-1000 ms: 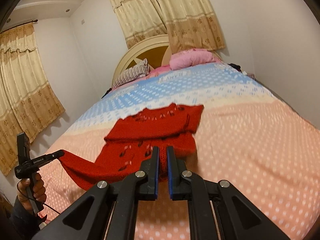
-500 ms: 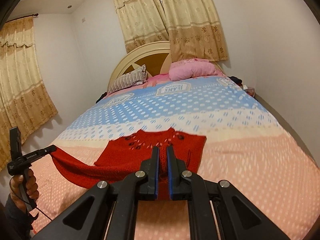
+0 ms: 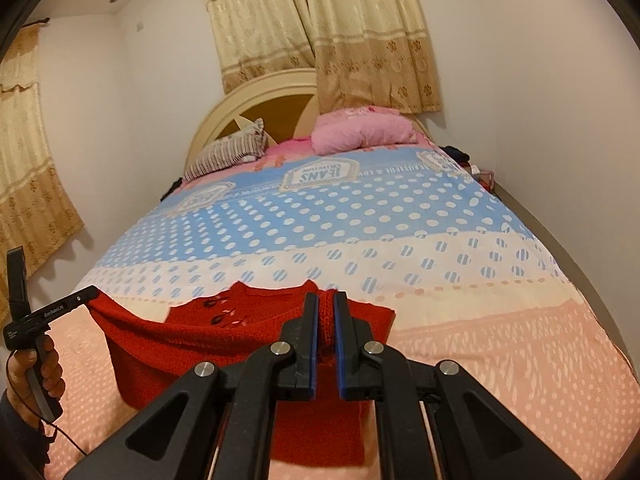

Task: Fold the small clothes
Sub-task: 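Lay the hem over the collar and open both tools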

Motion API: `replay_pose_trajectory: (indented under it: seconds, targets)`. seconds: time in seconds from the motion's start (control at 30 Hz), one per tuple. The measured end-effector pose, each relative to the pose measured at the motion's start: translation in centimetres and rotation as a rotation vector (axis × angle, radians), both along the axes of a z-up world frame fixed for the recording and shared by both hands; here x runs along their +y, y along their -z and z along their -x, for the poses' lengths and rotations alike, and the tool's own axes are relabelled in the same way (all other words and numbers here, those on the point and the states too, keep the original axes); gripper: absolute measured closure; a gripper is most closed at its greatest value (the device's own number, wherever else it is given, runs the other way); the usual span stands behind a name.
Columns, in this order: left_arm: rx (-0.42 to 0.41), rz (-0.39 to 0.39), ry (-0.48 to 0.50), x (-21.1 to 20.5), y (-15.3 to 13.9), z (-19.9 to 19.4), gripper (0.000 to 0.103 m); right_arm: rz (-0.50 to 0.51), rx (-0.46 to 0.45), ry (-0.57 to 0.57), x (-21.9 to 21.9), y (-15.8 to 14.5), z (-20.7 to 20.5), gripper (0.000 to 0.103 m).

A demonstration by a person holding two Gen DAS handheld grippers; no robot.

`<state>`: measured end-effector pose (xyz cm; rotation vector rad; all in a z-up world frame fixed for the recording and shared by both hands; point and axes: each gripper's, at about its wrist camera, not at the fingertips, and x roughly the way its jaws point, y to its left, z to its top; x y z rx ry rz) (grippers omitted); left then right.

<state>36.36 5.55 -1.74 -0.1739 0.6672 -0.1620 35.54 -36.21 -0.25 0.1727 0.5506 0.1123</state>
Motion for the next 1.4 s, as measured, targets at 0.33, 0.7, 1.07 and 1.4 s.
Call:
replay_pose_trajectory:
  seconds: [0.33, 0.7, 1.07, 1.4]
  targets:
    - [0.134, -0.090, -0.035, -1.8, 6.2, -8.5, 0.098, 0.021, 0.151, 0.040, -0.1, 6.3, -10.5, 0.097]
    - [0.243, -0.186, -0.128, -1.8, 11.6, -13.7, 0.089, 0.110, 0.301, 0.050, 0.3, 13.9, -19.6, 0.089]
    - [0.143, -0.415, -0.094, -2.9, 11.6, -7.9, 0.036, 0.248, 0.406, -0.141, 6.3, 15.1, -16.2, 0.068]
    - [0.123, -0.288, -0.135, 1.9, 10.8, -1.9, 0.035, 0.247, 0.439, -0.038, 4.1, 15.7, -14.3, 0.068]
